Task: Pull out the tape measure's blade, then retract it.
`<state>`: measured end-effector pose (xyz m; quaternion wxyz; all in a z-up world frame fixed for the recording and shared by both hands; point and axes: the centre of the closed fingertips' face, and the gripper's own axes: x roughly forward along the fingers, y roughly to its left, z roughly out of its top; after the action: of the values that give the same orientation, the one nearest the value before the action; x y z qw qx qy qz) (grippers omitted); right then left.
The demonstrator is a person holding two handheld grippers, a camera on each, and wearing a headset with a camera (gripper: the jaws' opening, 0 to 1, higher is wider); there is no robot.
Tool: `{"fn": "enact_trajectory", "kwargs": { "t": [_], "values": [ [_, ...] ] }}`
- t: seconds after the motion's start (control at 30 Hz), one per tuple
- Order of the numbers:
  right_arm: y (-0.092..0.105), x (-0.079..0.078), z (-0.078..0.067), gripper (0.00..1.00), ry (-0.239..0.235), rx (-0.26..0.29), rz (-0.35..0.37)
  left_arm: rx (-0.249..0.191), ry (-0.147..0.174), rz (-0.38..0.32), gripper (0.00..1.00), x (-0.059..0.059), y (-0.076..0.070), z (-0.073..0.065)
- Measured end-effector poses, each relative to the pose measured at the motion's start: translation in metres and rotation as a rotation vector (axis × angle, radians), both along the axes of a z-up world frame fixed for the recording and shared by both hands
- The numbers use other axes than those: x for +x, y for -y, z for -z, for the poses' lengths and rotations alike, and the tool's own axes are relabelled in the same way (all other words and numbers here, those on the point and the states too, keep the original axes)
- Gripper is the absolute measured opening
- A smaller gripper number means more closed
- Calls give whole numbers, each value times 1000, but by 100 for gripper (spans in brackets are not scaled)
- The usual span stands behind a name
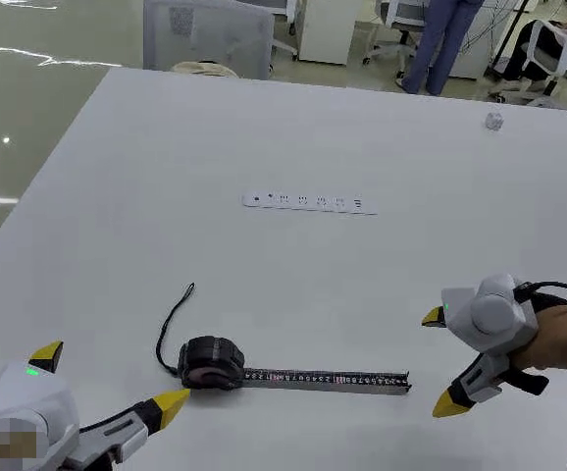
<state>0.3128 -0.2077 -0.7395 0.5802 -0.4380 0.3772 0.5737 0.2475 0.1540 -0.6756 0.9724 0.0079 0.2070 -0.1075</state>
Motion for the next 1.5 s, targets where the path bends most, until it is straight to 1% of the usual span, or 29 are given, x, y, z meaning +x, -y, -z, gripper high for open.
{"fn": "enact_trajectory", "kwargs": {
  "t": [0.1, 0.2, 0.3, 0.37, 0.43, 0.53, 0.63, 0.8, 0.87, 0.97, 1.07, 1.1, 1.13, 1.2, 1.23, 1.27, 1.3, 1.33, 1.37, 1.43, 1.5],
  "values": [
    [-3, 1, 5, 72, -4, -3, -18, -1, -3, 0, 100, 2, 6, 3],
    [-6, 1, 11, 65, -10, -5, -39, 10, -4, -5, 100, 3, 8, 8],
    [-8, 1, 21, 59, -25, -7, -48, -17, -12, -25, 100, 3, 8, 12],
    [-8, 1, 27, 57, -32, -10, -49, -21, -3, -33, 100, 3, 8, 12],
    [-8, 0, 33, 53, -45, -17, -53, -17, -18, -37, 100, 3, 9, 17],
    [-9, -1, 41, 49, -60, -19, -51, -29, -30, -51, 100, 4, 8, 20],
    [-10, -1, 49, 43, -70, -18, -33, -32, -25, -61, 100, 7, 7, 23],
    [-11, -2, 61, 36, -77, -24, -13, -35, -40, -68, 97, 16, 13, 31],
    [-11, -2, 63, 33, -85, -23, -2, -34, -44, -68, 97, 18, 16, 33],
    [-10, -3, 64, 32, -79, -28, -2, -35, -50, -66, 97, 20, 20, 37],
    [-9, 1, 68, 30, -53, -41, -10, -44, -56, -70, 96, 21, 23, 41],
    [-9, 2, 69, 26, -48, -48, -11, -45, -57, -71, 95, 21, 24, 42],
    [-9, 1, 68, 26, -51, -48, -12, -45, -59, -72, 93, 22, 26, 44],
    [-11, 2, 66, 24, -49, -45, -8, -40, -62, -85, 93, 26, 29, 48],
    [-11, 1, 67, 23, -55, -52, -4, -47, -66, -96, 93, 29, 31, 50],
    [-10, -4, 68, 18, -87, -63, 15, -66, -70, -100, 92, 31, 33, 51],
    [-10, -2, 68, 16, -68, -69, 36, -77, -82, -108, 91, 33, 36, 54],
    [-11, -3, 68, 16, -75, -68, 13, -74, -82, -110, 90, 36, 37, 56],
    [-11, -2, 68, 16, -76, -68, 6, -77, -85, -112, 90, 37, 38, 57],
    [-11, -1, 69, 16, -95, -67, 50, -76, -94, -113, 90, 41, 42, 60],
    [-11, 0, 69, 15, -98, -72, 48, -80, -98, -120, 90, 43, 43, 61]
  ]
}}
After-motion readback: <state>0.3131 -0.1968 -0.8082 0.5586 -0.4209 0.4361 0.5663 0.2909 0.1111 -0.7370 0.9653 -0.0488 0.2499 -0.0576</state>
